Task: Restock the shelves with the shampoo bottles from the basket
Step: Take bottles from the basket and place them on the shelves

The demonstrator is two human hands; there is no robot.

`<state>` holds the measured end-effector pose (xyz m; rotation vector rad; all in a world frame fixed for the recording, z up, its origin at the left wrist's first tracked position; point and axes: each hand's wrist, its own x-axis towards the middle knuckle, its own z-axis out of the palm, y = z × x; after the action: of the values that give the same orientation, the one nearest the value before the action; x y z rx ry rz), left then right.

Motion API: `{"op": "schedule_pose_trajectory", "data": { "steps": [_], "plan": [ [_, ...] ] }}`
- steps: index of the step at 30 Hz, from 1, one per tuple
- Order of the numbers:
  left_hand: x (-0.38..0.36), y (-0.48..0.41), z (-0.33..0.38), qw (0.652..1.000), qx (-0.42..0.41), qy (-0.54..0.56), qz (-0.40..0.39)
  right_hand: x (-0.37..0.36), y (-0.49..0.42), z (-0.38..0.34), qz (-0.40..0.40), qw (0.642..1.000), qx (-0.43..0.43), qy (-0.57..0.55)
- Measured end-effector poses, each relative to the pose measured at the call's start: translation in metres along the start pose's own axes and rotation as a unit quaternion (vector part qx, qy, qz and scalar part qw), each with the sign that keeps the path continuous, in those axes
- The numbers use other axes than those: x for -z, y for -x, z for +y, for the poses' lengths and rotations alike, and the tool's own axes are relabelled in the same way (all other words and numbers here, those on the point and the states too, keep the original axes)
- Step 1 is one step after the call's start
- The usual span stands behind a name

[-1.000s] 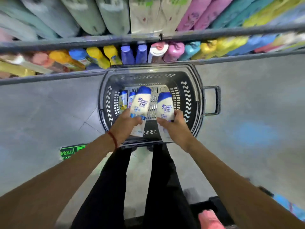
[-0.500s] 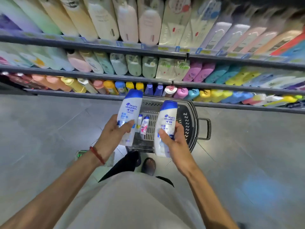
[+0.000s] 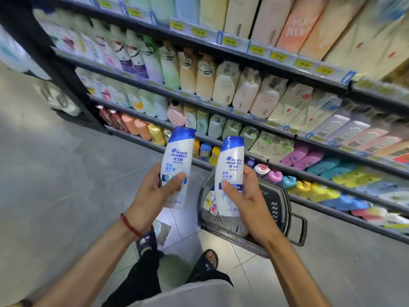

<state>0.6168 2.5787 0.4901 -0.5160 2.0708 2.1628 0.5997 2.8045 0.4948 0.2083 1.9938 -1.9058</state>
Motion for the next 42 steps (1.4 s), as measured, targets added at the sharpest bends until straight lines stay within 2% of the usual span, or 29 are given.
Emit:
{"op": "schedule_pose_trajectory", "data": {
  "steps": [6, 15, 20, 27, 35, 42],
  "plan": [
    [0.093, -0.024, 0.026, 0.998, -0.023, 0.050, 0.020, -0.091, -0.035, -0.044, -0.034, 0.997, 0.062, 0.013],
    [0.251, -0.084, 0.105, 0.994, -0.093, 0.063, 0.004, -0.253, -0.086, -0.113, 0.000, 0.990, 0.138, 0.019],
    [0.312, -0.131, 0.146, 0.989, -0.134, 0.061, -0.013, -0.317, -0.126, -0.159, 0.003, 0.984, 0.176, 0.008],
    [0.359, -0.218, 0.207, 0.984, -0.159, 0.068, -0.041, -0.364, -0.209, -0.229, -0.012, 0.969, 0.245, -0.012],
    [0.384, -0.325, 0.313, 0.964, -0.255, 0.034, -0.074, -0.390, -0.309, -0.323, 0.009, 0.939, 0.342, -0.046],
    [0.403, -0.379, 0.391, 0.950, -0.293, 0.045, -0.095, -0.409, -0.353, -0.396, 0.015, 0.922, 0.384, -0.051]
  ]
}}
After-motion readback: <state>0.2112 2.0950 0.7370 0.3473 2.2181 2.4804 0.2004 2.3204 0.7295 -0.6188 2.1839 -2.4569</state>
